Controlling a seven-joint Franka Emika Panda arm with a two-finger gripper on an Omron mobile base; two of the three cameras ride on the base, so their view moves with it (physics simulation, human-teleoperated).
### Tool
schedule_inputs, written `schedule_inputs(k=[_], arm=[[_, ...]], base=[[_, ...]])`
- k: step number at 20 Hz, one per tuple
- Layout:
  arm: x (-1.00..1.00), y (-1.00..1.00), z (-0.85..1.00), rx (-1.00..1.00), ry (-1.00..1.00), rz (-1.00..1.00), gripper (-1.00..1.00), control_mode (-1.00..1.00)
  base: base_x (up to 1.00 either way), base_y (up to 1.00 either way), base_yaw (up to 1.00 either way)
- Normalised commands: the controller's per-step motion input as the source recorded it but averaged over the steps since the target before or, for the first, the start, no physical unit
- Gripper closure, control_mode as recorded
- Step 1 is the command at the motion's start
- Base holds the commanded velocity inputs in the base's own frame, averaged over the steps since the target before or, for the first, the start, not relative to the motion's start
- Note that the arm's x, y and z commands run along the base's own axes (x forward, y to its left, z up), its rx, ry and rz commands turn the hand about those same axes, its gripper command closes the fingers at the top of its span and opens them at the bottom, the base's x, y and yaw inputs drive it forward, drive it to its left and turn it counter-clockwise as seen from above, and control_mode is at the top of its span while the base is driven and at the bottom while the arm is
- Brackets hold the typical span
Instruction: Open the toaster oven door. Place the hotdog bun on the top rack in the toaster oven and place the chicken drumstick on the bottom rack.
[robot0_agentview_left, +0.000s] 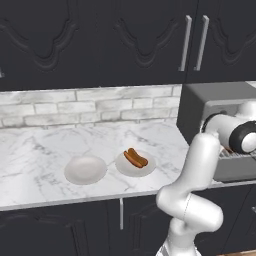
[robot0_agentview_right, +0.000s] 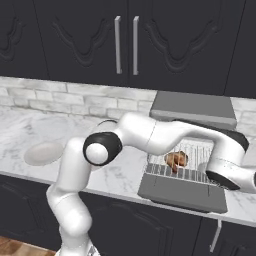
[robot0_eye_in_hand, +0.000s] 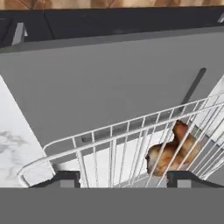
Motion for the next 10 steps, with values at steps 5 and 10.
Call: schedule_inputs(k=[5,10], arm=[[-1.00,0.09,0.07,-0.13,-0.61,0.00,-1.00,-1.00],[-1.00,0.46,0.31,-0.20,-0.52,0.03,-1.00,-1.00]], base=[[0.00,0.00,0.00],[0.00,0.00,0.00]])
